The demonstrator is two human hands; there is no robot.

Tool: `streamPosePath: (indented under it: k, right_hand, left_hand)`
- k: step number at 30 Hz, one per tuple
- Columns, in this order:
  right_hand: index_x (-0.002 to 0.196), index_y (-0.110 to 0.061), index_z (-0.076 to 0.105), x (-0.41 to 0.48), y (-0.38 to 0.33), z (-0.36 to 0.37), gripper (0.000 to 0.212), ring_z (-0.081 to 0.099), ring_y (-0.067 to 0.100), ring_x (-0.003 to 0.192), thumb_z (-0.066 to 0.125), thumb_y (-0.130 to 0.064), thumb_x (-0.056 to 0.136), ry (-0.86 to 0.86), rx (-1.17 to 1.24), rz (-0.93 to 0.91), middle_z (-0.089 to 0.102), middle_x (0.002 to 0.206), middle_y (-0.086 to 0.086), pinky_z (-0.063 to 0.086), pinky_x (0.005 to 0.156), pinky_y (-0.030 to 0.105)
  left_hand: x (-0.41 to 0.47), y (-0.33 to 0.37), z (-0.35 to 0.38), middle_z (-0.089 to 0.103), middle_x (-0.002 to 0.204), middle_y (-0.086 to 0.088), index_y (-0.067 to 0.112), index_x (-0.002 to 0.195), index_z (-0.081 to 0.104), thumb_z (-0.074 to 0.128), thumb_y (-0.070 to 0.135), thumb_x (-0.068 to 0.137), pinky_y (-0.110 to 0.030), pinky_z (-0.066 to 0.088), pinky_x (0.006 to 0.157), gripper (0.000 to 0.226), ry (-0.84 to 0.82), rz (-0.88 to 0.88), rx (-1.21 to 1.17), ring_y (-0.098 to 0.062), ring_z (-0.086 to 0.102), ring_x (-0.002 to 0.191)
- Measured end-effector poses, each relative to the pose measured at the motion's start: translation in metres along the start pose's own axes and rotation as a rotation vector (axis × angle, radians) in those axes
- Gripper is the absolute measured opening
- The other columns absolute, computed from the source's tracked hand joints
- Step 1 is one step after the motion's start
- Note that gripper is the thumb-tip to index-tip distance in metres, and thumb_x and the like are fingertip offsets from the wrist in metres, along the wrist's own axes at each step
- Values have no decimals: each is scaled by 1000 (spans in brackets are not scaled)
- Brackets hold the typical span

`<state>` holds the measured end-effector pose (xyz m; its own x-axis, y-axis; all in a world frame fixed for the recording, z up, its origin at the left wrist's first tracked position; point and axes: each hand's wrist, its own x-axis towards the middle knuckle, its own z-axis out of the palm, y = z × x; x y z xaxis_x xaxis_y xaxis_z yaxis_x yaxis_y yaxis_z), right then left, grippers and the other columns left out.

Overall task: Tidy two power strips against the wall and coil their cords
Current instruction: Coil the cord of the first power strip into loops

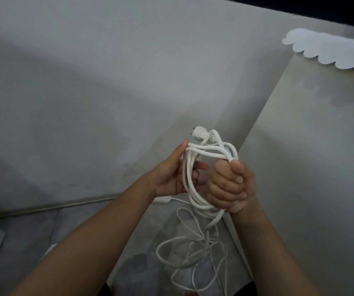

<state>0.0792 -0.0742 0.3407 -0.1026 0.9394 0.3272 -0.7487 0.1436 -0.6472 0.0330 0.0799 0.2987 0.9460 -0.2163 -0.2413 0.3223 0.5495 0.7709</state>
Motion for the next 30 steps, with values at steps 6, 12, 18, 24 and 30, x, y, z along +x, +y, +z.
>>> streamPosePath:
  k: [6, 12, 18, 24, 30]
  right_hand:
    - [71, -12, 50, -13, -9, -7, 21, 42, 8, 37, 61, -18, 88, 185, -57, 28, 38, 46, -5, 43, 49, 22]
    - [59, -15, 47, -28, -17, -22, 25, 46, 16, 44, 58, -5, 80, 931, -584, 25, 42, 50, 2, 43, 46, 24]
    - [74, -11, 53, -11, 7, -36, 18, 47, 12, 35, 63, -9, 89, 1337, -642, -53, 42, 43, 0, 44, 40, 21]
    - [65, -19, 44, 11, 16, -26, 31, 26, 4, 30, 57, -17, 92, 1195, -435, -67, 28, 40, -8, 26, 33, 17]
    - [58, -13, 45, 30, 30, 3, 27, 25, 4, 27, 59, -22, 80, 765, -216, -4, 27, 33, -8, 30, 34, 19]
  left_hand:
    - [-22, 20, -5, 66, 60, -5, 9, 62, 68, 80, 60, 55, -31, 56, 72, 53, -163, 52, -14, -18, 66, 61]
    - [-23, 16, 5, 61, 56, -5, 6, 68, 59, 65, 46, 81, -33, 54, 80, 42, -268, 54, -90, -23, 66, 67]
    - [-10, 18, 9, 31, 31, 9, 18, 50, 44, 49, 59, 83, -23, 44, 52, 53, -38, -89, -53, -7, 33, 29]
    - [-5, 30, -7, 26, 29, 9, 19, 41, 40, 52, 62, 80, -13, 31, 39, 59, 311, -167, 70, -5, 26, 24]
    - [-11, 35, -28, 26, 27, 7, 17, 37, 44, 41, 40, 89, -12, 34, 37, 57, 380, -122, 54, -6, 27, 22]
